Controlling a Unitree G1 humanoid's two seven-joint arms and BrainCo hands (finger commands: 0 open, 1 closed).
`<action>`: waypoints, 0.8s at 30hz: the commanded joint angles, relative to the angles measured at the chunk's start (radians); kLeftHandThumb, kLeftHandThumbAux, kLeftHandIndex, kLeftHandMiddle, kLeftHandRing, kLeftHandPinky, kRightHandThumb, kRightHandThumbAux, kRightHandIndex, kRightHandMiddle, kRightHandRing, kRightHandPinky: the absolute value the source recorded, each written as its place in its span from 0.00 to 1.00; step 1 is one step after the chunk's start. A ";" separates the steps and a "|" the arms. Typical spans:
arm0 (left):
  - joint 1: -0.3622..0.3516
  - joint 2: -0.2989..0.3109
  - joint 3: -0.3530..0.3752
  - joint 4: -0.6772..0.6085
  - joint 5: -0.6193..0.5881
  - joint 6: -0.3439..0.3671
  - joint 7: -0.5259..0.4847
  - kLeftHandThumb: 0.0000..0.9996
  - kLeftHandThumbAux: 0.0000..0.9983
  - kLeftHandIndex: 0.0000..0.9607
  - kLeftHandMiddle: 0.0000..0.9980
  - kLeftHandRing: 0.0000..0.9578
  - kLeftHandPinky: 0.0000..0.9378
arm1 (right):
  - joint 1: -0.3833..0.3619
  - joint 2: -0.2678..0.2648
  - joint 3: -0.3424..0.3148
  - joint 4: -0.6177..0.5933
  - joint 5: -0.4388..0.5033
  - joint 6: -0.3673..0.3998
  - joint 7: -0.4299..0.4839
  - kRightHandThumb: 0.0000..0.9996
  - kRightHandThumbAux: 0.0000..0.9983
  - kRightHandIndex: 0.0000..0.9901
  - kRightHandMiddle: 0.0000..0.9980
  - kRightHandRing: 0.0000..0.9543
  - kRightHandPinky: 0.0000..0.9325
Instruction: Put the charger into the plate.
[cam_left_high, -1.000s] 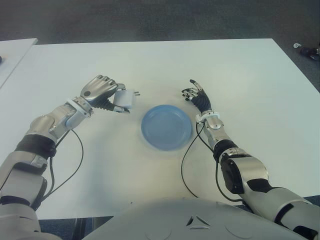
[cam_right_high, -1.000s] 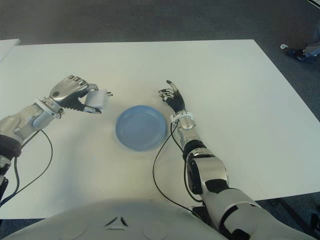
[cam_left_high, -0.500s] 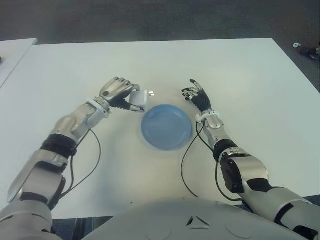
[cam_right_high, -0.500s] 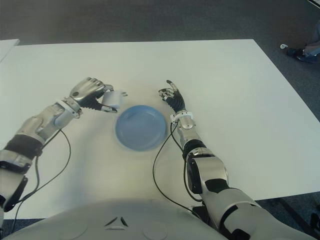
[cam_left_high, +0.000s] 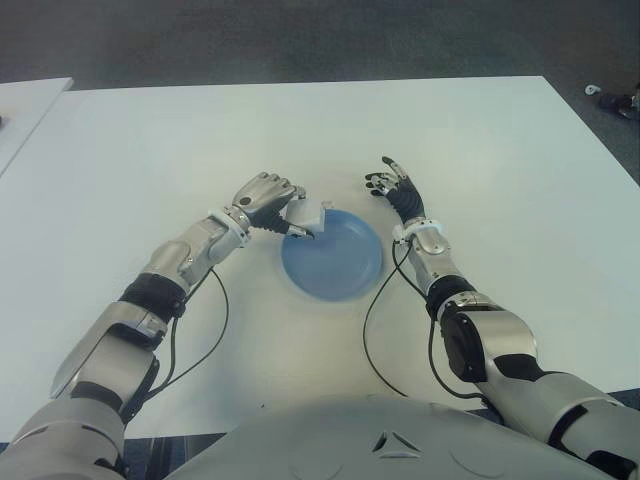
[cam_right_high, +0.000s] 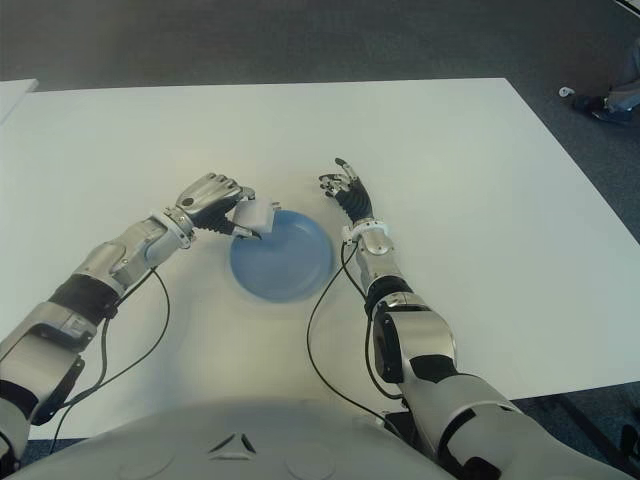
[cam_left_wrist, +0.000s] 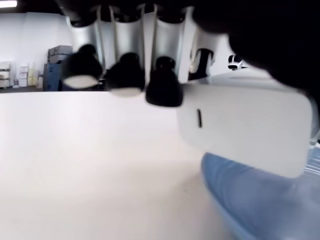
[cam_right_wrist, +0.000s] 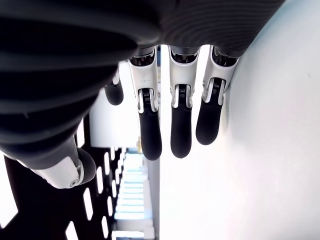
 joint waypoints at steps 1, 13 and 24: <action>0.004 -0.010 -0.019 0.018 0.007 -0.005 -0.010 0.62 0.71 0.79 0.87 0.91 0.92 | 0.063 0.011 -0.010 0.061 0.011 0.101 0.006 0.00 0.57 0.05 0.36 0.33 0.23; 0.003 -0.030 -0.034 0.009 0.008 0.011 -0.012 0.59 0.72 0.80 0.88 0.91 0.90 | 0.061 0.014 -0.008 0.060 0.008 0.101 0.007 0.00 0.56 0.05 0.37 0.34 0.24; 0.014 -0.046 -0.027 0.023 -0.058 -0.027 -0.061 0.47 0.55 0.63 0.79 0.81 0.78 | 0.058 0.016 -0.013 0.062 0.013 0.106 0.008 0.00 0.56 0.06 0.37 0.35 0.27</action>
